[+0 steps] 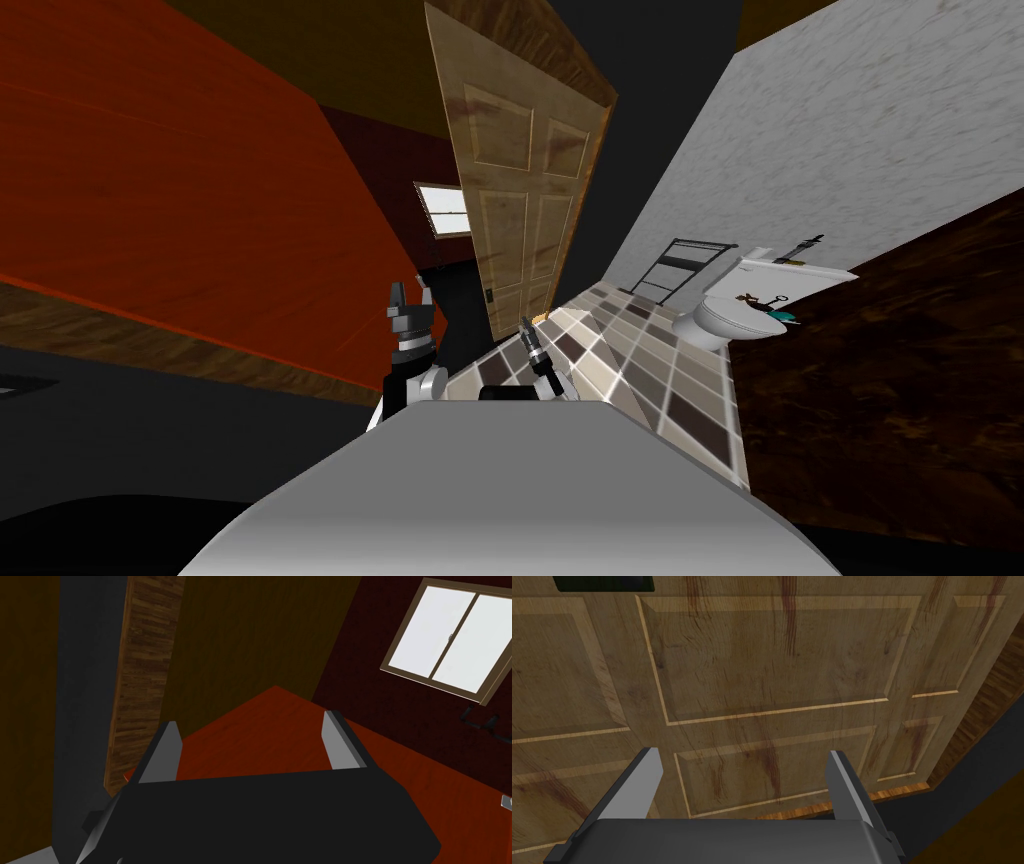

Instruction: Push the door open

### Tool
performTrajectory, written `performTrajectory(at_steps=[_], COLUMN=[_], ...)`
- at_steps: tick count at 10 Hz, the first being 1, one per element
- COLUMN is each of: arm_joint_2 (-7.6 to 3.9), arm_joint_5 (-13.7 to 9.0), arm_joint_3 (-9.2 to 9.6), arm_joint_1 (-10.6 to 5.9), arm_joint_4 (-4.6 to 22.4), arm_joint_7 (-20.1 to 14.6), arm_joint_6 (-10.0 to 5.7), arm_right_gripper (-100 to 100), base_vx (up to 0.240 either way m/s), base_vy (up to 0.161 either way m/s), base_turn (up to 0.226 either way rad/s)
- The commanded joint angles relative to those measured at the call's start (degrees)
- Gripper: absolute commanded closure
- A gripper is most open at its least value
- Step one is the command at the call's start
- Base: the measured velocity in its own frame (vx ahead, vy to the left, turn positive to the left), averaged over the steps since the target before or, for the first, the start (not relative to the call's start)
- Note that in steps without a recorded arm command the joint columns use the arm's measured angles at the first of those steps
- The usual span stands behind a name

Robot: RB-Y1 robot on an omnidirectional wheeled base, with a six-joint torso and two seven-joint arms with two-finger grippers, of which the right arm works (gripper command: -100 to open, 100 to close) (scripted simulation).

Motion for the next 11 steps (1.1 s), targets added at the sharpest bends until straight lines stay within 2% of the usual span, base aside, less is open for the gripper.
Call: performTrajectory(at_steps=[1,8,11], arm_joint_2=[0.01,0.60,1.24], arm_joint_5=[-0.02,0.13,0.23], arm_joint_3=[0.65,4.78,7.64], arm_joint_1=[-0.81,-4.03,-6.26], arm_joint_4=[2.00,11.89,18.75], arm_joint_7=[-0.04,0.27,0.49], arm_joint_6=[-0.43,-2.34,-3.66], arm_right_gripper=[-100,-100,-100], base_vx=[0.071,0.095,0.159], base_vy=[0.003,0.025,0.030], base_turn=[-0.025,-0.036,-0.059])
